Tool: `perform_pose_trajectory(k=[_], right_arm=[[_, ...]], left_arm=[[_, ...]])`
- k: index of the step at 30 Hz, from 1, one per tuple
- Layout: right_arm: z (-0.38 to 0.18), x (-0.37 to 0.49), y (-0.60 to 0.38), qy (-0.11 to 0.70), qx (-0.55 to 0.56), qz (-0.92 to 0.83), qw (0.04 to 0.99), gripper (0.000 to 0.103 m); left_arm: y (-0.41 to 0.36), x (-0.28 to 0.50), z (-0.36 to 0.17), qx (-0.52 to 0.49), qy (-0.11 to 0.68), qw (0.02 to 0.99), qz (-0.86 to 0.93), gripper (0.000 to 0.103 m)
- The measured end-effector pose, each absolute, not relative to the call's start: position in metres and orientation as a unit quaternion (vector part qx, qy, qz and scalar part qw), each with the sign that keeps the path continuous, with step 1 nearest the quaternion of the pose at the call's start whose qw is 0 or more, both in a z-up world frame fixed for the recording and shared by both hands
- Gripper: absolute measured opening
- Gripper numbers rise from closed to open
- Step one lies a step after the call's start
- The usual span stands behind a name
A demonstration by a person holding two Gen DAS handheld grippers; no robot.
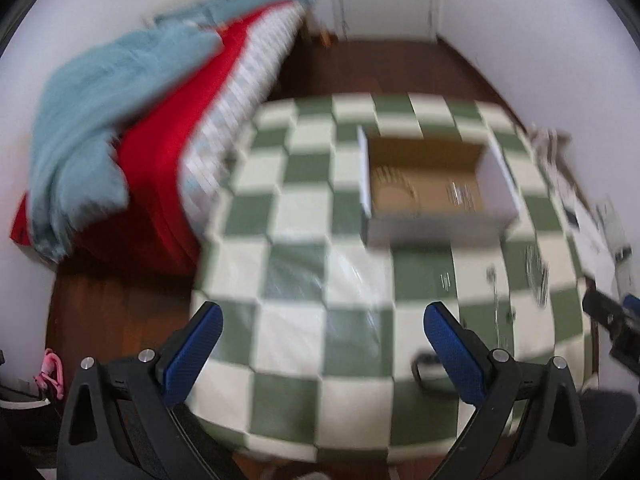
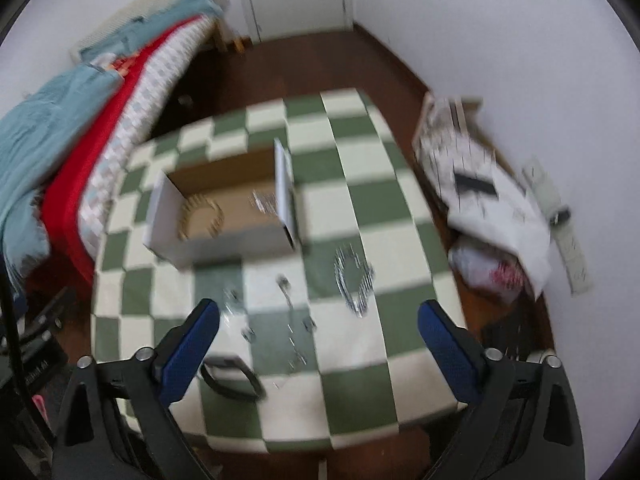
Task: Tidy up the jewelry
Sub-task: 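Raise both grippers away from the box, then lower the left gripper onto the black watch band and grasp it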
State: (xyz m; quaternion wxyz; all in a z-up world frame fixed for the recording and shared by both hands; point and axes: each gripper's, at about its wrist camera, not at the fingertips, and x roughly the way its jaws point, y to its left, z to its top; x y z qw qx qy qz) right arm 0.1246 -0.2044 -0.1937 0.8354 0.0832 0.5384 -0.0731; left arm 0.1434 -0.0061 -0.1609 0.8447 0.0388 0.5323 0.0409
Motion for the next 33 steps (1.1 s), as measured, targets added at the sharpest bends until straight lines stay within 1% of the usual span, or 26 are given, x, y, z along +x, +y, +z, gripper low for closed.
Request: perform_pose_trajectory(k=[1,2,3,5,7,9,11,13,14,15,16,17,21,27,32,33], right_arm=[[-0.205,0.123,-0.208,0.548,0.086,-0.076,0.828,0.081],[-0.219,0.12,-0.212,0.561,0.093,-0.076,0.819,0.078],[-0.228,0.117,-0.216,0.568,0.1,-0.073,0.814,0.077],[-0.248,0.112,-0.221,0.583,0.109,-0.074,0.802,0.071],[-0.261,0.109,-0.226,0.591,0.116,-0.074,0.795,0.071],[-0.271,0.107,-0.231,0.598,0.122,-0.077,0.788,0.071],[-0.278,0.107,-0.236,0.603,0.126,-0.078,0.784,0.071],[-0.282,0.108,-0.237,0.608,0.128,-0.079,0.78,0.071],[-0.285,0.109,-0.238,0.61,0.132,-0.076,0.778,0.071],[-0.287,0.11,-0.238,0.612,0.136,-0.073,0.776,0.071],[-0.289,0.11,-0.238,0.612,0.137,-0.072,0.775,0.071],[-0.29,0.112,-0.239,0.611,0.14,-0.072,0.776,0.071],[-0.297,0.124,-0.248,0.605,0.152,-0.079,0.778,0.071],[-0.307,0.156,-0.262,0.586,0.154,-0.093,0.79,0.071],[-0.319,0.182,-0.246,0.585,0.106,-0.079,0.8,0.071],[-0.325,0.188,-0.238,0.594,0.08,-0.082,0.796,0.069]], left_arm=[[-0.012,0.142,-0.175,0.042,0.55,0.834,0.033,0.102],[-0.019,0.141,-0.194,0.041,0.573,0.818,0.018,0.102],[-0.024,0.139,-0.206,0.038,0.587,0.809,0.011,0.1],[-0.036,0.137,-0.232,0.031,0.619,0.785,-0.005,0.097],[-0.043,0.136,-0.249,0.027,0.638,0.77,-0.014,0.088],[-0.051,0.137,-0.264,0.023,0.651,0.758,-0.02,0.085],[-0.057,0.139,-0.272,0.022,0.656,0.754,-0.025,0.074],[-0.06,0.14,-0.277,0.026,0.659,0.751,-0.026,0.052],[-0.06,0.14,-0.275,0.022,0.65,0.759,-0.029,0.043],[-0.061,0.14,-0.273,0.026,0.644,0.764,-0.031,0.027],[-0.061,0.141,-0.272,0.032,0.641,0.766,-0.034,0.007],[-0.061,0.143,-0.272,0.041,0.641,0.766,-0.032,0.003],[-0.05,0.147,-0.272,0.072,0.624,0.778,-0.007,0.002],[-0.034,0.158,-0.27,0.087,0.61,0.787,0.03,0.002],[-0.037,0.166,-0.269,0.097,0.604,0.79,0.034,0.002],[-0.036,0.166,-0.268,0.098,0.604,0.79,0.034,0.002]])
